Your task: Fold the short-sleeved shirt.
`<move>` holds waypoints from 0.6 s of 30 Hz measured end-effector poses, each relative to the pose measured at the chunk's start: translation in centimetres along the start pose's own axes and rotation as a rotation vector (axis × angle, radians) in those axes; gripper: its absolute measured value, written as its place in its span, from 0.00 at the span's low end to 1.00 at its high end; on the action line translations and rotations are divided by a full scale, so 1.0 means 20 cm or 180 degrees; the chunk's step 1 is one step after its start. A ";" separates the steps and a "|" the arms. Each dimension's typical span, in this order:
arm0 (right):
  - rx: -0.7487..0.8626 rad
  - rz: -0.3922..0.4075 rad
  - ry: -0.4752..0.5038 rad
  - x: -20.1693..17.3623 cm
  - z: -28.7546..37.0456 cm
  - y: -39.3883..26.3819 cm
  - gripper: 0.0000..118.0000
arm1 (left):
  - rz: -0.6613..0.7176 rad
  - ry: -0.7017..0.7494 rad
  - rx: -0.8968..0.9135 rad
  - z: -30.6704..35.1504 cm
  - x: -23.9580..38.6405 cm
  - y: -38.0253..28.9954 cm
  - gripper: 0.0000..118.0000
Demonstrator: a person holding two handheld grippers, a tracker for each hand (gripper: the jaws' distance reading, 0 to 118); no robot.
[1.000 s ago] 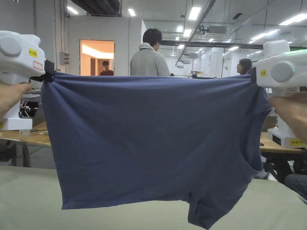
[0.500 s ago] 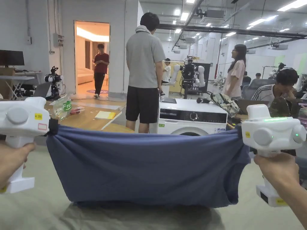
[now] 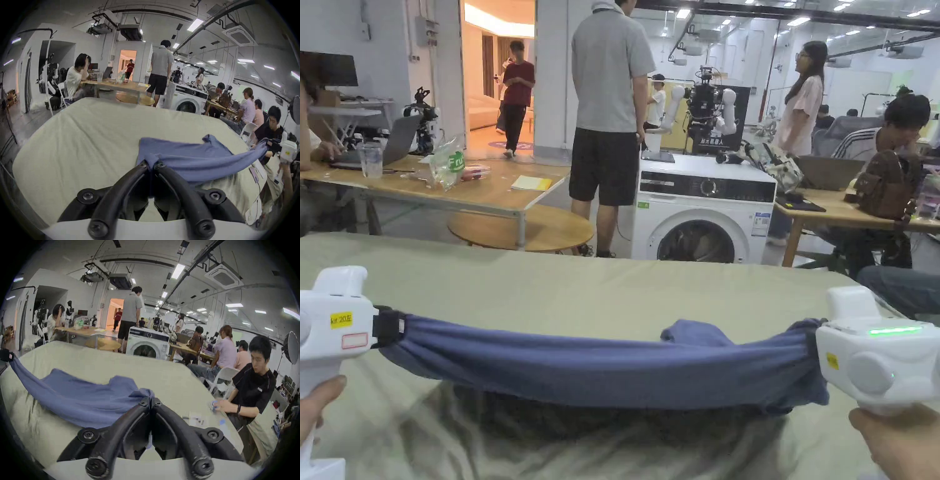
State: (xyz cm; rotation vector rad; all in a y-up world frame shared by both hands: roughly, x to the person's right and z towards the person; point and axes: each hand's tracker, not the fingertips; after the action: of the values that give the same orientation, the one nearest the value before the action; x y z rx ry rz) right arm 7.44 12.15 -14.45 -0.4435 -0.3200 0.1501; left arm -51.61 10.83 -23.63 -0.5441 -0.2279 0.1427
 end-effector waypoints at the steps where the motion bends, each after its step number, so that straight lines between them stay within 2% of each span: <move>1: -0.0079 -0.0020 0.0022 -0.01 0.01 -0.07 0.00 | -0.0060 0.0024 -0.0074 0.01 -0.01 -0.06 0.00; 5: -0.0302 0.0069 0.0014 -0.03 0.06 -0.32 0.00 | -0.0055 0.0047 -0.0266 0.03 -0.03 -0.26 0.00; 6: -0.0408 -0.0004 0.0054 -0.03 0.08 -0.37 0.00 | -0.0042 0.0040 -0.0323 0.03 -0.04 -0.32 0.00; 9: -0.0649 -0.0013 0.0013 -0.04 0.09 -0.53 0.00 | -0.0082 0.0057 -0.0577 0.00 -0.05 -0.47 0.00; 13: -0.0940 0.0187 0.0069 -0.07 0.05 -0.69 0.00 | -0.0164 0.0128 -0.0921 -0.09 -0.05 -0.63 0.00; 18: -0.1352 0.0209 0.0145 -0.08 -0.05 -0.81 0.00 | -0.0259 0.0195 -0.1293 -0.21 -0.07 -0.71 0.00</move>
State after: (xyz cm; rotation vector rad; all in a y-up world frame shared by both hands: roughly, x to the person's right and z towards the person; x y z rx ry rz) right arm 7.47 -3.00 -8.56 -0.8772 -0.2923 0.1356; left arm -50.94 -3.53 -19.95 -0.9402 -0.2198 -0.0011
